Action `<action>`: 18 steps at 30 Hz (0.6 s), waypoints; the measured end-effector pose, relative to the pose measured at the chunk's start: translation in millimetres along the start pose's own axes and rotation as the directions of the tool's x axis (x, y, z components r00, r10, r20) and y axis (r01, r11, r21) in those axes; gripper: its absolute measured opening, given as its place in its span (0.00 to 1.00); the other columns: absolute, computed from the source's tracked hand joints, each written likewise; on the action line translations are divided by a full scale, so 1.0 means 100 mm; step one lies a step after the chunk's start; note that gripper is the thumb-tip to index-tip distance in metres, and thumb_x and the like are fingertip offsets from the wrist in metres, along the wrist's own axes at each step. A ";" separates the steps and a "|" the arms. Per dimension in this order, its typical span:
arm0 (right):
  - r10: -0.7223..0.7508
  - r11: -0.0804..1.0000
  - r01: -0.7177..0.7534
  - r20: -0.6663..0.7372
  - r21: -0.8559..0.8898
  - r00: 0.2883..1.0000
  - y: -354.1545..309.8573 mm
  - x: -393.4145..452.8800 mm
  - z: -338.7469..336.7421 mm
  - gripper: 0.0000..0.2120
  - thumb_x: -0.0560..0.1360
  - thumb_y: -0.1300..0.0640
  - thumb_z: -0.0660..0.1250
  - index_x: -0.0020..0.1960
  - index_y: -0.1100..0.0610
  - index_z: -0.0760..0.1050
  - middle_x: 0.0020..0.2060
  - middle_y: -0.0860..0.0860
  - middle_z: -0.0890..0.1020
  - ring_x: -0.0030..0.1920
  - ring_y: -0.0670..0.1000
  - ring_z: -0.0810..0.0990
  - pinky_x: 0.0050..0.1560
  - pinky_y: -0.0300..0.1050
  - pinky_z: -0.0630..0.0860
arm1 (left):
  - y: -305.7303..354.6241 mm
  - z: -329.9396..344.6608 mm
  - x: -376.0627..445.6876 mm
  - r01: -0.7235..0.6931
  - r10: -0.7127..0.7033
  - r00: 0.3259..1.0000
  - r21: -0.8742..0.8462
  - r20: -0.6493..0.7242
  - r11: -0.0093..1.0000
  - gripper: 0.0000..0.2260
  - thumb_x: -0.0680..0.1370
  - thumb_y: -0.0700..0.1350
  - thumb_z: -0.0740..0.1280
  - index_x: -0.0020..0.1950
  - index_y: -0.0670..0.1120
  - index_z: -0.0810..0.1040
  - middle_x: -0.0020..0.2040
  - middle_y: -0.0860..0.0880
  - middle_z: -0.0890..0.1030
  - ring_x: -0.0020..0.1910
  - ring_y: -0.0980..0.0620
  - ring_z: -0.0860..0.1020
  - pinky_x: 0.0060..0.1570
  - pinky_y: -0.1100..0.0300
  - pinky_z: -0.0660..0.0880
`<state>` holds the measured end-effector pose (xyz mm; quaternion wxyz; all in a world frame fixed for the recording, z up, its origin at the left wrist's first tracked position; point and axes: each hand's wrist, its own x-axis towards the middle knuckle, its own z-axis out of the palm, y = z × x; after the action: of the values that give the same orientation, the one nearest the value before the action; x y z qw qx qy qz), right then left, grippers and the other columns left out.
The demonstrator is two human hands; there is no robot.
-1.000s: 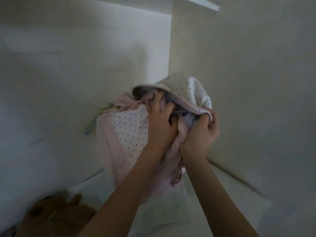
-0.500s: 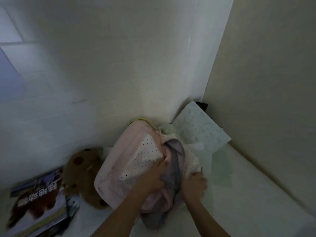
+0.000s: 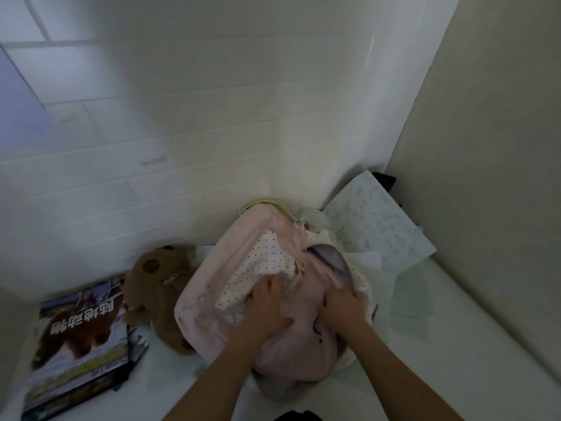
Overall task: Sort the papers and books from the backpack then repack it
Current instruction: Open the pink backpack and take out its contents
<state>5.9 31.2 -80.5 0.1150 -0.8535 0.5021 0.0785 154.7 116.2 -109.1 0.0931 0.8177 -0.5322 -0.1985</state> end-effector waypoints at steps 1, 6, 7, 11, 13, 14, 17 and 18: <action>-0.013 1.000 0.012 0.037 0.026 0.999 -0.01 0.02 -0.04 0.07 0.78 0.54 0.55 0.50 0.51 0.71 0.46 0.48 0.80 0.52 0.51 0.77 0.52 0.46 0.65 | 0.02 0.02 0.00 0.007 -0.006 1.000 0.074 -0.020 0.997 0.43 0.68 0.57 0.72 0.75 0.49 0.51 0.70 0.46 0.58 0.70 0.46 0.60 0.63 0.51 0.67; -0.126 0.975 0.148 -0.131 0.167 0.983 -0.17 0.28 -0.09 0.24 0.79 0.59 0.53 0.74 0.49 0.57 0.67 0.49 0.72 0.63 0.51 0.74 0.63 0.51 0.69 | 0.03 0.07 0.20 -0.058 0.072 0.992 0.131 -0.108 0.990 0.27 0.73 0.53 0.61 0.70 0.49 0.59 0.62 0.48 0.65 0.60 0.47 0.71 0.45 0.58 0.73; -0.184 0.968 0.209 -0.169 0.141 0.968 -0.18 0.37 -0.06 0.27 0.78 0.60 0.54 0.75 0.48 0.55 0.69 0.49 0.70 0.61 0.53 0.76 0.60 0.52 0.73 | 0.03 0.04 0.24 -0.112 0.123 0.988 0.114 -0.097 0.987 0.25 0.74 0.54 0.56 0.70 0.50 0.60 0.60 0.49 0.66 0.57 0.47 0.73 0.40 0.58 0.71; -0.277 0.960 0.278 -0.082 0.009 0.957 -0.28 0.46 -0.08 0.20 0.79 0.59 0.54 0.70 0.48 0.63 0.60 0.50 0.77 0.53 0.52 0.79 0.52 0.51 0.76 | 0.00 -0.16 0.33 -0.184 0.222 0.947 0.171 -0.234 0.968 0.20 0.74 0.48 0.66 0.66 0.52 0.69 0.55 0.50 0.75 0.50 0.48 0.76 0.37 0.56 0.73; -0.233 0.972 0.236 -0.101 0.014 0.967 -0.33 0.46 -0.12 0.14 0.79 0.59 0.54 0.64 0.52 0.68 0.52 0.50 0.79 0.52 0.52 0.79 0.50 0.49 0.75 | 0.01 -0.28 0.41 -0.244 0.369 0.882 0.387 -0.292 0.889 0.24 0.66 0.44 0.72 0.61 0.54 0.75 0.54 0.51 0.79 0.48 0.49 0.79 0.41 0.56 0.75; -0.216 0.976 0.215 -0.138 -0.023 0.967 -0.35 0.45 -0.13 0.12 0.79 0.59 0.55 0.61 0.54 0.70 0.51 0.50 0.80 0.51 0.52 0.79 0.49 0.49 0.75 | 0.00 -0.32 0.47 -0.286 0.443 0.853 0.462 -0.277 0.840 0.22 0.66 0.42 0.68 0.59 0.53 0.77 0.56 0.51 0.80 0.50 0.48 0.80 0.47 0.54 0.75; -0.167 0.984 0.140 -0.278 -0.114 0.946 -0.44 0.36 -0.14 0.05 0.66 0.59 0.73 0.40 0.55 0.78 0.31 0.49 0.80 0.30 0.48 0.79 0.31 0.41 0.73 | -0.01 -0.47 0.64 -0.411 0.521 0.853 0.576 -0.031 0.707 0.23 0.76 0.37 0.53 0.68 0.50 0.71 0.70 0.50 0.71 0.72 0.48 0.64 0.70 0.47 0.58; -0.154 0.984 0.120 -0.297 -0.130 0.942 -0.46 0.34 -0.09 0.08 0.62 0.60 0.77 0.35 0.55 0.78 0.26 0.49 0.78 0.26 0.48 0.78 0.29 0.41 0.73 | 0.00 -0.51 0.68 -0.426 0.478 0.876 0.579 0.069 0.695 0.21 0.79 0.37 0.53 0.71 0.49 0.67 0.73 0.50 0.66 0.76 0.49 0.57 0.73 0.43 0.47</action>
<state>62.8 21.9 -74.8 -0.0059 -0.8934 0.4479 -0.0352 200.3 51.8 -77.9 -0.0906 0.6581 -0.7465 0.0371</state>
